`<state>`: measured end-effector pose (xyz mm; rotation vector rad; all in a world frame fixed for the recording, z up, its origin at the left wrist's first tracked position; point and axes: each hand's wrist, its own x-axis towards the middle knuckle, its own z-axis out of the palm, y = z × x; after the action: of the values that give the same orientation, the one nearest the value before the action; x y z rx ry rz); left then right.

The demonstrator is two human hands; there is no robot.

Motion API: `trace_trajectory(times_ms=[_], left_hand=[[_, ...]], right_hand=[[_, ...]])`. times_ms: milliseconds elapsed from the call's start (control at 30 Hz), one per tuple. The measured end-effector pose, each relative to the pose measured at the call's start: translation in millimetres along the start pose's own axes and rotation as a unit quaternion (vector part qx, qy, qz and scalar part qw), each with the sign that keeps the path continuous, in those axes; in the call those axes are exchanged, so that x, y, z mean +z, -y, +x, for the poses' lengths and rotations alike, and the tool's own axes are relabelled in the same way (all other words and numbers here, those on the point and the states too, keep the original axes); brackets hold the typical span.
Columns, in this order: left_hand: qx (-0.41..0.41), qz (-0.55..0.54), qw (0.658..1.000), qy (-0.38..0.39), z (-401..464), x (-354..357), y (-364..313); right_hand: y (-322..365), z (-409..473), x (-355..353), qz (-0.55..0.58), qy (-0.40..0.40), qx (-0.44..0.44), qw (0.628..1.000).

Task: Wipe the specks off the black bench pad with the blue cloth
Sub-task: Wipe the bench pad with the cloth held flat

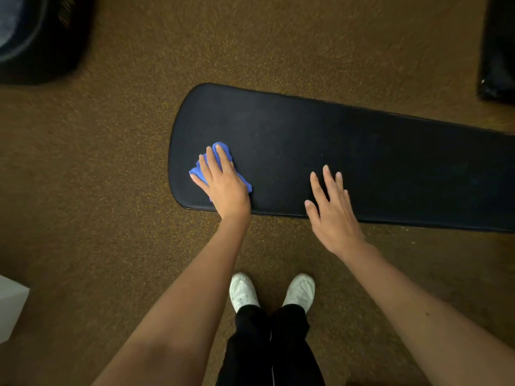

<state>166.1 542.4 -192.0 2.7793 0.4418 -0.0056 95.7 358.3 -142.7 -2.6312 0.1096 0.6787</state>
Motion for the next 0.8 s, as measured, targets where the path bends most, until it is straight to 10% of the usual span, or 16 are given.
trace_trajectory(times_ms=[233, 567, 800], left_hand=[[0.183, 0.034, 0.981, 0.047, -11, 13, -50], [0.09, 0.04, 0.994, 0.041, 51, 5, -33], [0.296, 0.04, 0.953, 0.043, 14, 12, -30]], right_hand=[[-14, -5, -2, -0.009, -0.005, -0.023, 1.0], [-23, 0, -3, -0.022, 0.002, -0.037, 0.999], [-27, 1, -1, -0.02, 0.004, -0.052, 0.998]])
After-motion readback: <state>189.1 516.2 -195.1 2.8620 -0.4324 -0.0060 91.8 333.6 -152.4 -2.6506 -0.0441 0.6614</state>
